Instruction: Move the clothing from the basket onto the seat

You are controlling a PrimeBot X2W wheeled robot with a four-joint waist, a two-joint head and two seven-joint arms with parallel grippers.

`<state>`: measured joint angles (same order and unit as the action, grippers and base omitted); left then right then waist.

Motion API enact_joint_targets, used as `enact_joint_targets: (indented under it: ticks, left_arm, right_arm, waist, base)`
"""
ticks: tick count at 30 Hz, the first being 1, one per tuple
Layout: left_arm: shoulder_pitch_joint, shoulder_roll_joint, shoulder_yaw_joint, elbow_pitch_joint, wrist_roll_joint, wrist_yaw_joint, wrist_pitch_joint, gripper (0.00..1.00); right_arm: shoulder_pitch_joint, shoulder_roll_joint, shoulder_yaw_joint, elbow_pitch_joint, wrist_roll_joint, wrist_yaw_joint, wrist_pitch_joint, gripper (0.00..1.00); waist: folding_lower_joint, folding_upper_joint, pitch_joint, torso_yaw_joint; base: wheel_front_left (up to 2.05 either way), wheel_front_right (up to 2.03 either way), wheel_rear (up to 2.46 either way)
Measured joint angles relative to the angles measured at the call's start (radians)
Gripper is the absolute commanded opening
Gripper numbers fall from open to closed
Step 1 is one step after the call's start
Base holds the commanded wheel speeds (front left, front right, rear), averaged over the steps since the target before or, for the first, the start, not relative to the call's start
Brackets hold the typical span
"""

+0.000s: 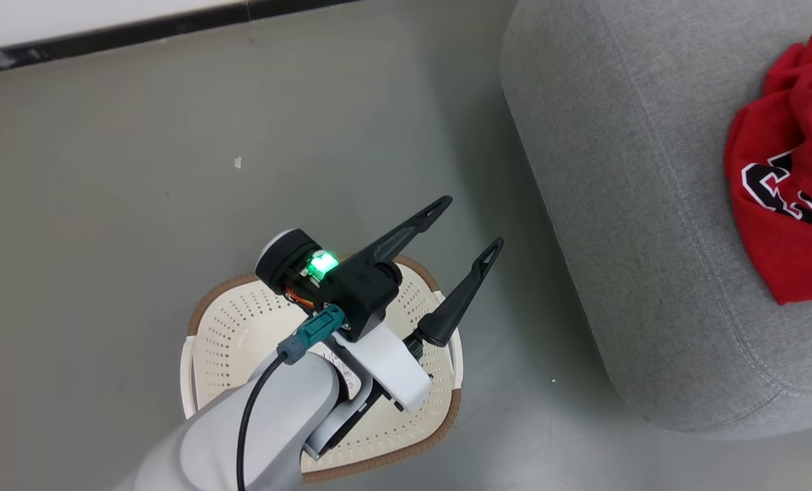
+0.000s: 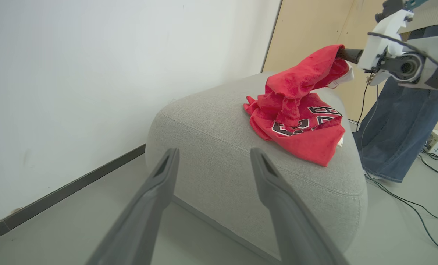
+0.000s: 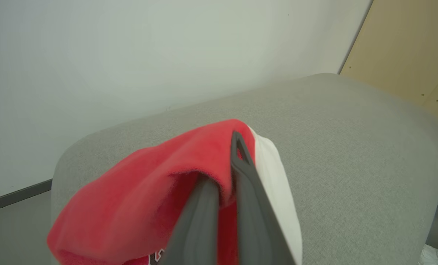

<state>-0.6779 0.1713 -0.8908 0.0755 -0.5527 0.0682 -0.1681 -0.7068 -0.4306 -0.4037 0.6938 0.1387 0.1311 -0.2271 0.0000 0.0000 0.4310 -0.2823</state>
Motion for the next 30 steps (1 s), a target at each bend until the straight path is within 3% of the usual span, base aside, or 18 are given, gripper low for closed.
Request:
enact_joint_targets:
  ticks: [11,12,13,14,16,30]
  left_arm:
    - [-0.038,0.022,0.005,0.006,0.035,0.000,-0.001,1.00]
    - [-0.038,0.024,0.005,0.009,0.036,0.000,-0.001,1.00]
    - [-0.038,0.026,0.005,0.011,0.036,0.000,-0.001,1.00]
    - [-0.038,0.029,0.007,0.014,0.036,0.000,-0.001,1.00]
    - [-0.038,0.035,0.011,0.026,0.036,0.000,-0.007,1.00]
    - [-0.038,0.051,0.049,0.103,0.035,-0.001,-0.045,1.00]
  right_arm:
    - [0.044,0.055,-0.076,0.090,-0.017,0.000,-0.012,0.00]
    - [0.044,0.062,-0.080,0.095,-0.017,0.000,-0.012,0.05]
    - [0.044,0.067,-0.086,0.098,-0.017,0.000,-0.012,0.29]
    - [0.044,0.071,-0.090,0.099,-0.019,0.000,-0.012,0.47]
    - [0.043,0.081,-0.096,0.103,-0.030,0.000,-0.015,1.00]
    - [0.070,0.111,-0.131,0.097,-0.022,0.000,-0.021,1.00]
  waist:
    - [0.0000,0.0000,0.070,-0.001]
    - [0.0000,0.0000,0.075,-0.002]
    - [0.0000,0.0000,0.080,-0.004]
    - [0.0000,0.0000,0.084,-0.006]
    - [0.0000,0.0000,0.089,-0.012]
    - [0.0000,0.0000,0.051,-0.031]
  base:
    - [0.00,0.00,0.00]
    - [0.00,0.00,0.00]
    - [0.00,0.00,0.00]
    - [0.00,0.00,0.00]
    - [0.00,0.00,0.00]
    - [0.00,0.00,0.00]
